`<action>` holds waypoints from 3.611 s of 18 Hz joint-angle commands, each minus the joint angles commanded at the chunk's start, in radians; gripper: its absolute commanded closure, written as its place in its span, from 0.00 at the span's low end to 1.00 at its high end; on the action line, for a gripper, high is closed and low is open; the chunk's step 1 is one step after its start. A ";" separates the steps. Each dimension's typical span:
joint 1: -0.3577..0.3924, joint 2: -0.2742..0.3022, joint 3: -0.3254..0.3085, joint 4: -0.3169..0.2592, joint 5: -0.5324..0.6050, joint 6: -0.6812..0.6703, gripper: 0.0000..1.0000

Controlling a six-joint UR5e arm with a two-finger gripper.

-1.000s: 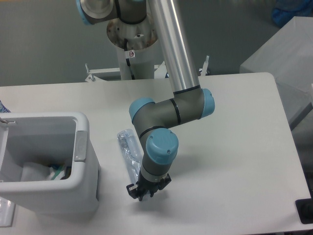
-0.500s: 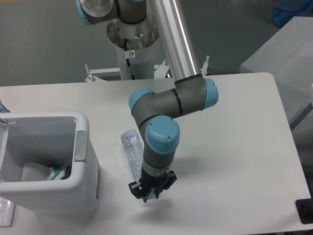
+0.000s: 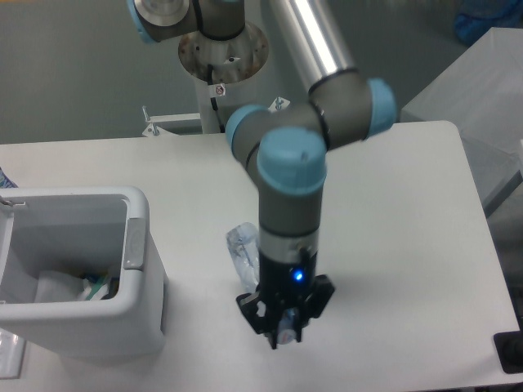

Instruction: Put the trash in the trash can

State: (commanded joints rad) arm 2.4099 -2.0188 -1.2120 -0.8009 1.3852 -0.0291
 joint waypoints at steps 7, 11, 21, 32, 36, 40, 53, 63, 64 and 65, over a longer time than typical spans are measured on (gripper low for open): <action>-0.012 0.109 0.026 0.097 -0.055 -0.003 0.69; -0.024 0.141 0.025 0.098 -0.132 -0.025 0.69; -0.175 0.164 0.028 0.097 -0.238 -0.083 0.69; -0.313 0.155 -0.052 0.097 -0.241 -0.088 0.67; -0.314 0.154 -0.077 0.097 -0.239 -0.080 0.51; -0.314 0.152 -0.083 0.097 -0.238 -0.069 0.42; -0.101 0.150 -0.069 0.091 -0.233 0.141 0.00; 0.025 0.238 -0.129 -0.156 -0.085 0.687 0.00; 0.023 0.250 -0.139 -0.194 -0.056 0.742 0.00; 0.020 0.268 -0.150 -0.217 -0.019 0.797 0.00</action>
State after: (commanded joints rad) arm 2.4299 -1.7505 -1.3621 -1.0183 1.3664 0.7680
